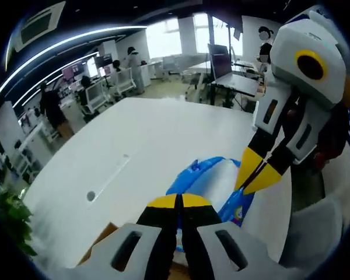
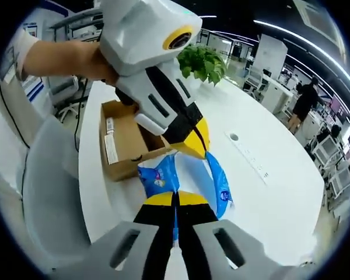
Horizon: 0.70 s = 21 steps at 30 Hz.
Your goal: Operate the shoe box by opening the lid, removing the specified soft item, and placing it in the target area until the item is outside and the box remains undamaged.
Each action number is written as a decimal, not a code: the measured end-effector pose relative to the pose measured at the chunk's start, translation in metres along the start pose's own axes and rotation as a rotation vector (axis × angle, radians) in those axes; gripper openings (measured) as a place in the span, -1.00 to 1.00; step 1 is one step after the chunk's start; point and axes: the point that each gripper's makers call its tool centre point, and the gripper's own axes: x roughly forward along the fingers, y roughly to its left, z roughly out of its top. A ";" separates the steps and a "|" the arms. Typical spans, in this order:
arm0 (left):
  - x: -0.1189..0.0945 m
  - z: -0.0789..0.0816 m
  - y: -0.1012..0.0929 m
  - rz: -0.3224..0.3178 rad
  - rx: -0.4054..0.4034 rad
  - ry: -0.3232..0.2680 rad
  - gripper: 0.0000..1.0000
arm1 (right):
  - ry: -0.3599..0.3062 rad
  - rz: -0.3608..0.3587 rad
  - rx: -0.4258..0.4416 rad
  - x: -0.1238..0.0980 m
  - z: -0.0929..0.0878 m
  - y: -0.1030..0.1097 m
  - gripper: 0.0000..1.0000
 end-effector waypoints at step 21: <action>0.062 0.014 -0.014 -0.070 -0.001 0.009 -1.00 | 0.062 -0.023 0.052 -0.005 -0.055 -0.041 -1.00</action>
